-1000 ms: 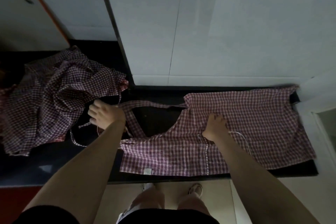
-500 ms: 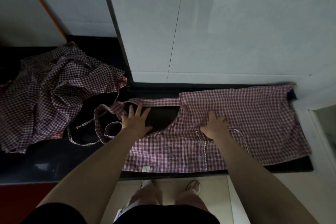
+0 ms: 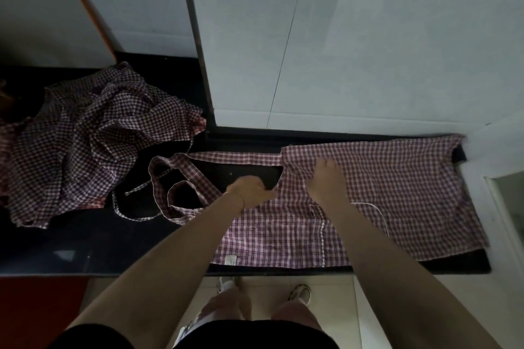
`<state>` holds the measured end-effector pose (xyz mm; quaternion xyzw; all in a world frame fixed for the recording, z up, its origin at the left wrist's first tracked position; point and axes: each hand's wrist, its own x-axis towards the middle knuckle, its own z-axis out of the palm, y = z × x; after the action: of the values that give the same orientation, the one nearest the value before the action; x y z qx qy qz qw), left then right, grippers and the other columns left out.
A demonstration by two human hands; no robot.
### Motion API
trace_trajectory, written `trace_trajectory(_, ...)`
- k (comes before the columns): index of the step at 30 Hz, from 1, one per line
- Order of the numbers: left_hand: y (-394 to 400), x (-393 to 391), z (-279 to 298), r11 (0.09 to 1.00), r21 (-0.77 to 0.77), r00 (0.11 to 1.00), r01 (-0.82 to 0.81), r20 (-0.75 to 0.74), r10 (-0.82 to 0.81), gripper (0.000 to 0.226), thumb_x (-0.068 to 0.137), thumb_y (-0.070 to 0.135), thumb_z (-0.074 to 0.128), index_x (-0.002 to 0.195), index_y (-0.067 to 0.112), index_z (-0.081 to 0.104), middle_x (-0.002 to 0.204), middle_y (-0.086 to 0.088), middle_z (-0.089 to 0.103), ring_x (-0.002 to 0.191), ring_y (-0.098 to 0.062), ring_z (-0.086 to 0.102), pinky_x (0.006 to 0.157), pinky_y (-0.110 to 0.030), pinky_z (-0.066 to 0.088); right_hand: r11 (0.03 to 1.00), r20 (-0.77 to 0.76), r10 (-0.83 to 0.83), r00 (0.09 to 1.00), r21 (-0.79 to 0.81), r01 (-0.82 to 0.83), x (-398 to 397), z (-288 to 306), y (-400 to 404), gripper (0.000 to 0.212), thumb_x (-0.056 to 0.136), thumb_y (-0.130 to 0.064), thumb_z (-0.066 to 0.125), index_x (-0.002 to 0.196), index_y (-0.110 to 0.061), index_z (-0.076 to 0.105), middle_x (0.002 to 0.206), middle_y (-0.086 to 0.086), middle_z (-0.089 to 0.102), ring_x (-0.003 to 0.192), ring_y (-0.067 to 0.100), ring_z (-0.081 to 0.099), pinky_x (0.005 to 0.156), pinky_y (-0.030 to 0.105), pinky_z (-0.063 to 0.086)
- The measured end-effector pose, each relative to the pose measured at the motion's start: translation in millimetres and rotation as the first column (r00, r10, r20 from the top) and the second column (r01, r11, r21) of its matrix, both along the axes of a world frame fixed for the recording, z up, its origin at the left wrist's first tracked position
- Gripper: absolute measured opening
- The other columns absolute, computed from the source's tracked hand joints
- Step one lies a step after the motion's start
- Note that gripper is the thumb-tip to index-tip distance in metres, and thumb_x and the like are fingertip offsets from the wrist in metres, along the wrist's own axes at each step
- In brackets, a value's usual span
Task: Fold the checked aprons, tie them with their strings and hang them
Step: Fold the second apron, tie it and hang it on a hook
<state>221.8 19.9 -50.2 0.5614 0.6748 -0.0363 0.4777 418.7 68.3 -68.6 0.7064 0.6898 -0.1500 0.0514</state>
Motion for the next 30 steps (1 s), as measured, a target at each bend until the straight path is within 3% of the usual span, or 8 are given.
trace_trajectory(6,-2.7,3.4,-6.1,0.989,0.098,0.982,-0.11,0.165,0.093,0.014,0.087,0.028,0.071,0.089,0.014,0.073,0.095,-0.001,0.069,0.087,-0.015,0.062,0.078,-0.026,0.052,0.97,-0.154,0.226,0.962,0.123,-0.209,-25.3,11.3,26.8,0.048,0.089,0.002,0.053,0.136,-0.008,0.048,0.132,0.011,0.049,0.117,0.028,0.05,0.088,0.036,0.046)
trace_trajectory(9,-2.6,-5.7,-4.2,0.995,0.043,0.967,-0.088,0.244,0.075,0.016,0.085,0.026,0.074,0.096,0.015,0.072,0.095,0.002,0.066,0.09,-0.015,0.062,0.082,-0.025,0.051,0.954,-0.232,0.297,0.926,0.025,-0.299,-40.5,3.9,41.0,0.058,0.093,0.002,0.048,0.147,-0.017,0.039,0.143,0.01,0.041,0.111,0.028,0.055,0.075,0.033,0.044)
trace_trajectory(12,-6.2,-13.9,-5.2,0.997,-0.064,0.972,-0.03,0.23,0.044,0.024,0.089,0.027,0.069,0.109,0.014,0.069,0.111,-0.002,0.063,0.104,-0.019,0.058,0.092,-0.029,0.05,0.931,-0.166,0.322,0.932,-0.121,-0.344,-51.6,-8.2,52.6,0.052,0.098,-0.012,0.051,0.147,-0.022,0.038,0.142,0.01,0.039,0.109,0.028,0.056,0.075,0.032,0.042)
trace_trajectory(16,-9.8,-25.4,-11.0,0.981,-0.192,0.985,-0.002,0.167,0.035,0.038,0.089,0.032,0.069,0.118,0.009,0.064,0.108,-0.006,0.059,0.103,-0.025,0.058,0.091,-0.035,0.049,0.952,-0.048,0.296,0.954,-0.065,-0.299,-57.0,-4.3,58.1,0.022,0.091,0.0,0.051,0.11,-0.009,0.053,0.115,0.012,0.047,0.085,0.024,0.049,0.066,0.034,0.04)
trace_trajectory(20,4.6,-31.8,-16.1,0.966,-0.208,0.989,0.15,0.027,-0.148,0.038,0.09,0.039,0.066,0.106,0.006,0.072,0.112,-0.012,0.069,0.104,-0.026,0.065,0.092,-0.035,0.054,0.941,-0.041,0.335,0.941,0.054,-0.333,-42.1,17.2,61.4,0.008,0.089,0.001,0.051,0.088,-0.007,0.053,0.094,0.006,0.046,0.075,0.023,0.048,0.055,0.035,0.038)
trace_trajectory(22,14.9,-26.6,-10.0,0.984,-0.081,0.983,0.156,-0.088,-0.163,0.039,0.092,0.044,0.059,0.102,0.008,0.07,0.106,-0.008,0.069,0.098,-0.023,0.064,0.087,-0.036,0.054,0.939,-0.073,0.34,0.937,0.071,-0.335,-32.8,27.3,60.7,0.008,0.089,-0.002,0.054,0.083,-0.009,0.053,0.092,0.003,0.045,0.074,0.02,0.048,0.056,0.033,0.04)
trace_trajectory(26,41.1,-4.7,15.4,0.942,0.337,0.978,0.008,-0.199,0.063,0.026,0.098,0.031,0.046,0.104,0.01,0.06,0.107,-0.009,0.059,0.093,-0.023,0.057,0.075,-0.034,0.049,0.952,-0.114,0.305,0.945,0.065,-0.3,-13.5,36.1,53.6,0.007,0.093,-0.008,0.055,0.086,-0.009,0.053,0.092,0.003,0.045,0.081,0.025,0.053,0.064,0.036,0.041)
trace_trajectory(30,62.6,3.1,8.7,0.93,0.368,0.977,0.028,-0.204,0.052,0.033,0.098,0.022,0.047,0.129,0.014,0.051,0.129,-0.008,0.046,0.117,-0.026,0.046,0.09,-0.038,0.047,0.963,-0.137,0.219,0.966,-0.128,-0.237,0.9,13.4,41.9,0.018,0.094,-0.017,0.059,0.112,-0.012,0.058,0.115,0.009,0.059,0.105,0.026,0.059,0.084,0.03,0.045)
